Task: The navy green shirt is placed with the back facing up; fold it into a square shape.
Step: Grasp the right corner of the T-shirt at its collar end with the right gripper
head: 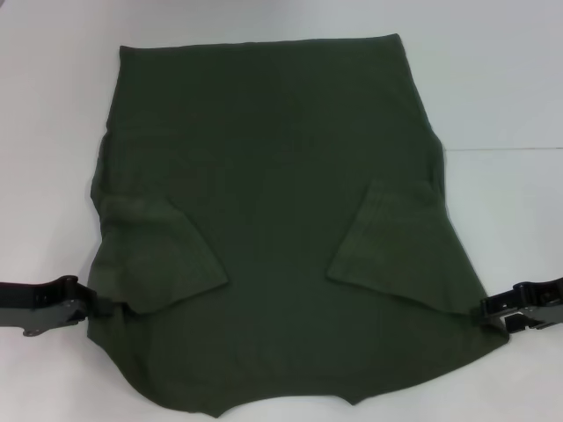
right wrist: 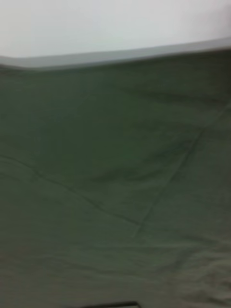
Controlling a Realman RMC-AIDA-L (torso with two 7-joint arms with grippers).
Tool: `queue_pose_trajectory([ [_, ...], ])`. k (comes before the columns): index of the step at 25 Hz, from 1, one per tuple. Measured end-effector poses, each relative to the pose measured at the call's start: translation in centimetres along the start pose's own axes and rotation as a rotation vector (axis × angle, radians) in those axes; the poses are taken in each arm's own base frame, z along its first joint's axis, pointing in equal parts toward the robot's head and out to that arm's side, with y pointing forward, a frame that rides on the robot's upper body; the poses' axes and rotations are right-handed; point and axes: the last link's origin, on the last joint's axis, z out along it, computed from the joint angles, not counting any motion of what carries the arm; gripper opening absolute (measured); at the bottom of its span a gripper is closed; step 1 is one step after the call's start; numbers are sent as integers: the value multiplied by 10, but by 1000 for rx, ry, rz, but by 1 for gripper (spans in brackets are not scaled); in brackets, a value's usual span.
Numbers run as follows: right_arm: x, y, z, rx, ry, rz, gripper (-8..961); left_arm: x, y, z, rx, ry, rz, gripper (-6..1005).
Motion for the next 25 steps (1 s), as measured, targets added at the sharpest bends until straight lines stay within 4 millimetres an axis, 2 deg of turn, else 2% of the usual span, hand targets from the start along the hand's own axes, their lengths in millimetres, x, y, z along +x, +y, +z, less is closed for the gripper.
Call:
queue_pose_trajectory([
  [16, 0, 6, 9, 10, 9, -21, 760, 2, 4, 2, -5, -4, 13, 39],
  [25, -1, 16, 17, -11, 22, -43, 765, 3, 5, 2, -6, -2, 16, 38],
])
